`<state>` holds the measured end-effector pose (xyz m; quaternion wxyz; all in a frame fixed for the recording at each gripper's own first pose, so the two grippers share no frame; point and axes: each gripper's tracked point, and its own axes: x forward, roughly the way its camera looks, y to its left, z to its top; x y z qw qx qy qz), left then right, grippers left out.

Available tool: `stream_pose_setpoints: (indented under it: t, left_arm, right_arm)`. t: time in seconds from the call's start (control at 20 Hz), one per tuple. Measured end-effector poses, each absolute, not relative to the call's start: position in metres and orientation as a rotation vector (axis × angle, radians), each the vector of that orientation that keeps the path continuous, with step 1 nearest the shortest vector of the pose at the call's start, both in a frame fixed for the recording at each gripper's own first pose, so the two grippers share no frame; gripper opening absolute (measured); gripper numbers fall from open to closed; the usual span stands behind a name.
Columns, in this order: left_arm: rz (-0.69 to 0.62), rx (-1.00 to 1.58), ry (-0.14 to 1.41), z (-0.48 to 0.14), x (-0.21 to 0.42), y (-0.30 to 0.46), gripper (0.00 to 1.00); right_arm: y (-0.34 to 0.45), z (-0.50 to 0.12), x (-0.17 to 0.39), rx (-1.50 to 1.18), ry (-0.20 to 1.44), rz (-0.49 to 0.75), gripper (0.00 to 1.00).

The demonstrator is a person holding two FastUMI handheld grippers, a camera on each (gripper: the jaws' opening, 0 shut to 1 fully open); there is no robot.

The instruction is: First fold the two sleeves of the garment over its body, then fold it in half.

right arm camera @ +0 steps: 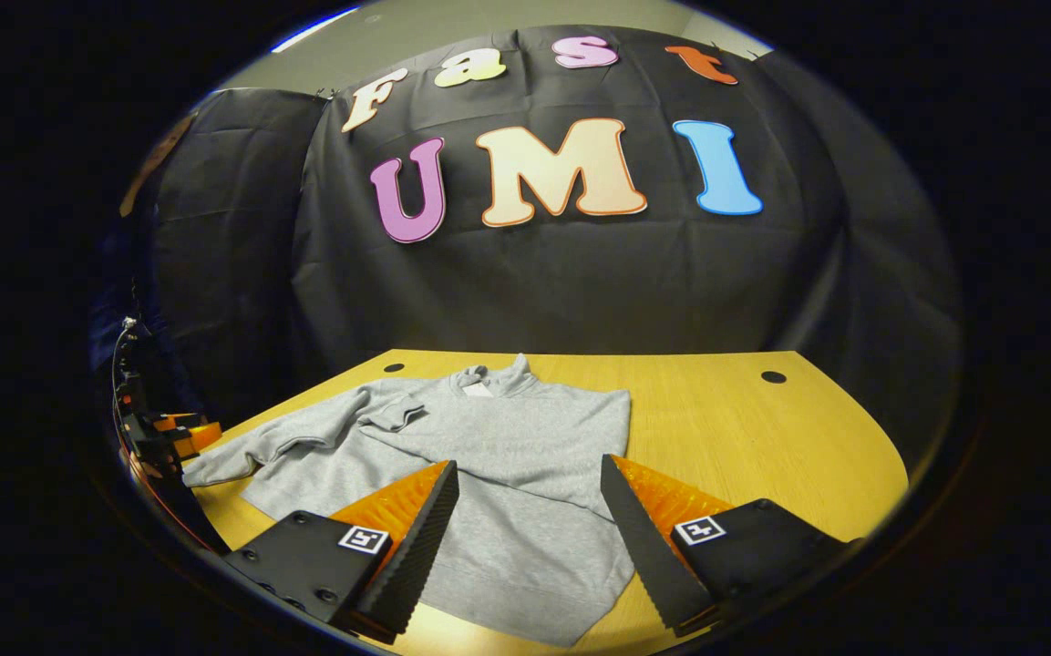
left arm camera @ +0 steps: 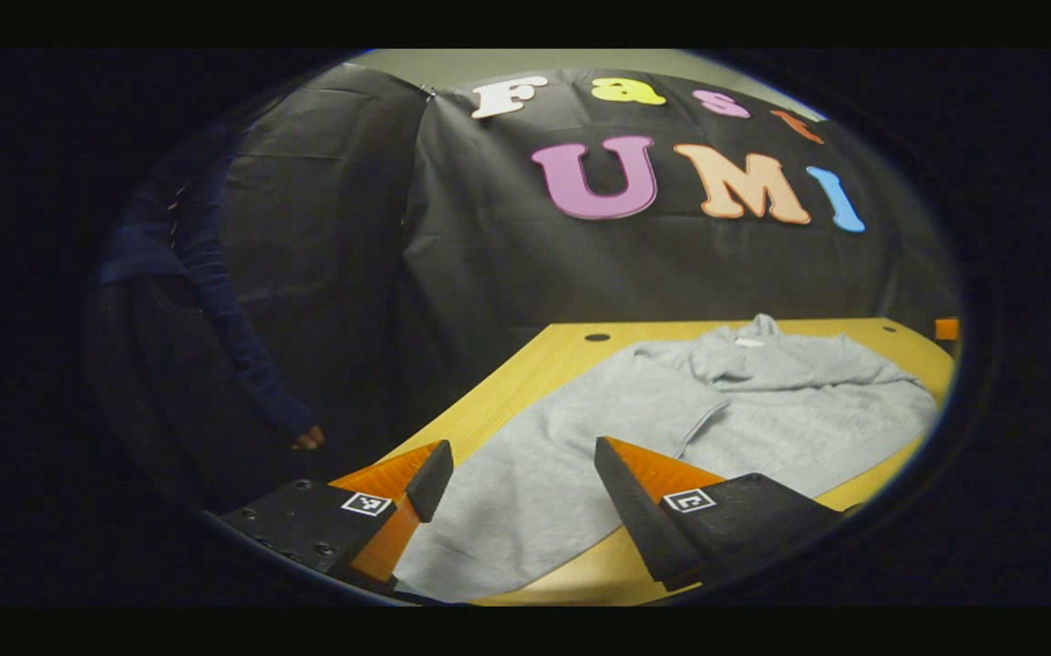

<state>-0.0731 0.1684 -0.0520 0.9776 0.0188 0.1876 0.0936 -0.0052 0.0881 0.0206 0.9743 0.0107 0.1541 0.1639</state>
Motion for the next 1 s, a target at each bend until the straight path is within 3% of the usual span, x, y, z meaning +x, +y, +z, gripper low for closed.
stream_pose_setpoints:
  t: [0.2,0.45,0.65,0.8,1.0]
  left_arm:
    - [0.208,0.016,0.538,-0.089,-0.1,0.18,0.92]
    - [0.221,-0.031,0.607,-0.109,-0.108,0.178,0.89]
    - [0.212,-0.065,0.615,-0.111,-0.108,0.177,1.0]
    - [0.167,-0.102,0.612,-0.113,-0.105,0.165,0.92]
    - [0.146,-0.119,0.618,-0.113,-0.103,0.154,0.46]
  right_arm:
    - [0.067,0.016,-0.005,-0.011,0.269,0.279,0.98]
    - [0.059,0.022,-0.006,0.005,0.235,0.272,0.97]
    - [0.062,0.025,-0.009,0.013,0.23,0.284,0.98]
    - [0.065,0.02,-0.011,0.015,0.246,0.294,0.98]
    - [0.064,0.024,-0.011,0.021,0.238,0.296,0.98]
